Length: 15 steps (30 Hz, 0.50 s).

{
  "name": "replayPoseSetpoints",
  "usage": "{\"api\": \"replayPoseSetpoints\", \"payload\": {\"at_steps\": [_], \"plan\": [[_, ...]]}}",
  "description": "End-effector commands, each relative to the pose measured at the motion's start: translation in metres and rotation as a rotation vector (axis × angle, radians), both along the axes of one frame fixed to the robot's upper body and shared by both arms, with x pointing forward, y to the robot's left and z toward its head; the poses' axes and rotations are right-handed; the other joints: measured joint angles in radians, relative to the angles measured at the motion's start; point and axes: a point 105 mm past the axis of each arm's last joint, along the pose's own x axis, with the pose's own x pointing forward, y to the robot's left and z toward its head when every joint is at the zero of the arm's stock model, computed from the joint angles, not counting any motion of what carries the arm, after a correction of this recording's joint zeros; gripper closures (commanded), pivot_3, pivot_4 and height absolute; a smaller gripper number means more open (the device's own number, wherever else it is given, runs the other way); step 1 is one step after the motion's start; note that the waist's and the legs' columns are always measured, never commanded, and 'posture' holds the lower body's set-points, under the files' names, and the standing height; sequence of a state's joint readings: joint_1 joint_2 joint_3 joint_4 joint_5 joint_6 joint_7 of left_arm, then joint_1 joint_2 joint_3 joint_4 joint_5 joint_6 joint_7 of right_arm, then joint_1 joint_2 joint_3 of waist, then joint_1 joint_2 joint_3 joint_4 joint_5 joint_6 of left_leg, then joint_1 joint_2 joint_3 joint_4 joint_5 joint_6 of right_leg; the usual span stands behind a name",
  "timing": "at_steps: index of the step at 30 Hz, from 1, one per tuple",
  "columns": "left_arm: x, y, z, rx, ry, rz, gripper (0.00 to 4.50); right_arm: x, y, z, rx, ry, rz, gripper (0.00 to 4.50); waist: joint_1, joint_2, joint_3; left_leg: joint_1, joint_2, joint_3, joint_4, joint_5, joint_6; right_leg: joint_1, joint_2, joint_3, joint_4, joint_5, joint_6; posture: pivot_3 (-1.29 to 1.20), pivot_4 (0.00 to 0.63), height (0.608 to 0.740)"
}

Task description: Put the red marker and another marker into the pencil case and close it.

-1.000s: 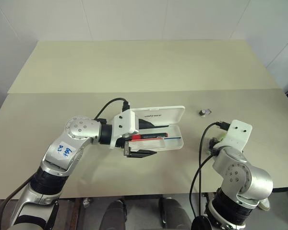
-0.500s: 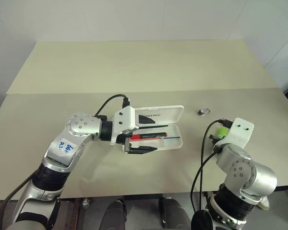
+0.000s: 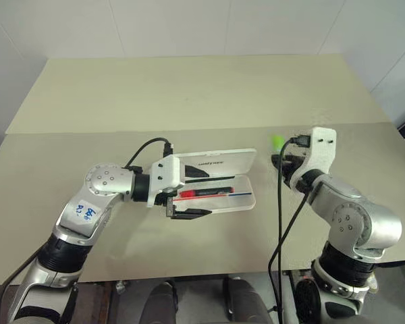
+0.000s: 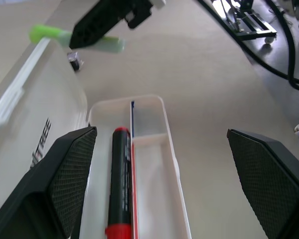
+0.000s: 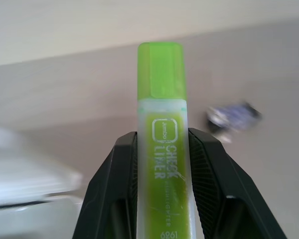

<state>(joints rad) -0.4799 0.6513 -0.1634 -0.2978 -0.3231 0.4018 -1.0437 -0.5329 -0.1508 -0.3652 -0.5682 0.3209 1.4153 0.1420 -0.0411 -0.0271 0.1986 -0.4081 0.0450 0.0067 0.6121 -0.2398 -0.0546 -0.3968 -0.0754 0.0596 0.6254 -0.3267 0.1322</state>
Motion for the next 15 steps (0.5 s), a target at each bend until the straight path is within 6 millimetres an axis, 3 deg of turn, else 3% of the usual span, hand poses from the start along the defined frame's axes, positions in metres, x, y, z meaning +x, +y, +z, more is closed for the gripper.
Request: {"api": "replayPoseSetpoints", "payload": {"at_steps": [1,4,11,15], "plan": [[-0.007,0.009,0.005,-0.013,-0.022,-0.008,0.0,-0.004,0.001,0.002,-0.022,-0.006,0.095,3.42,0.001,0.0,0.0,0.0,0.0,0.0,0.0,0.0,0.0,0.0,0.0,0.0,0.0,0.0,0.0,0.0,0.15,0.74],[-0.008,0.016,0.003,-0.003,-0.021,0.004,0.0,-0.004,0.0,0.01,-0.108,-0.095,0.14,3.42,0.005,0.0,0.0,0.0,0.0,0.0,0.0,0.0,0.0,0.0,0.0,0.0,0.0,0.0,0.0,0.0,0.15,0.74],[-0.009,0.024,0.002,0.002,-0.021,0.035,0.0,-0.005,-0.009,0.028,-0.082,-0.249,0.208,3.42,0.007,0.0,0.0,0.0,0.0,0.001,0.001,0.0,0.0,0.0,0.0,0.0,0.0,0.0,0.0,0.0,0.15,0.74],[-0.011,0.029,0.001,0.011,-0.021,0.038,0.0,-0.018,-0.01,0.008,-0.193,-0.203,0.317,3.42,0.014,0.0,0.0,0.0,0.0,0.001,0.0,-0.001,-0.001,0.001,0.0,0.0,-0.002,0.0,0.0,0.0,0.15,0.74]]}}
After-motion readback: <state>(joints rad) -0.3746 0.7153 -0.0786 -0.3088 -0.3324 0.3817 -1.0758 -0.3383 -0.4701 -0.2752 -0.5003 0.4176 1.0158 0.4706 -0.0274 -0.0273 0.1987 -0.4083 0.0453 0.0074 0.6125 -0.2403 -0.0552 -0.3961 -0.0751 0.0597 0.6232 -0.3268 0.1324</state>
